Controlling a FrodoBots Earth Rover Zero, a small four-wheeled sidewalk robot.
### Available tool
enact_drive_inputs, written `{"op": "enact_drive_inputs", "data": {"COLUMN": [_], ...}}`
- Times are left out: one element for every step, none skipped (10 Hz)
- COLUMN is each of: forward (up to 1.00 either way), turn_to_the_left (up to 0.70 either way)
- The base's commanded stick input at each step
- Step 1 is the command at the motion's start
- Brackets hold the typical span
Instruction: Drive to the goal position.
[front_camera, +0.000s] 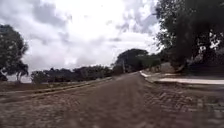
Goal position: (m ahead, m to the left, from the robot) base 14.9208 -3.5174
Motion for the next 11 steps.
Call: {"op": "enact_drive_inputs", "data": {"forward": [0.7, 0.7, 0.7, 0.7, 0.7, 0.7, 0.7, 0.7, 0.7, 0.7, 0.7], "turn_to_the_left": [0.0, 0.0, 0.0, 0.0, 0.0, -0.14, -0.16, 0.0, 0.0, 0.0, 0.0]}}
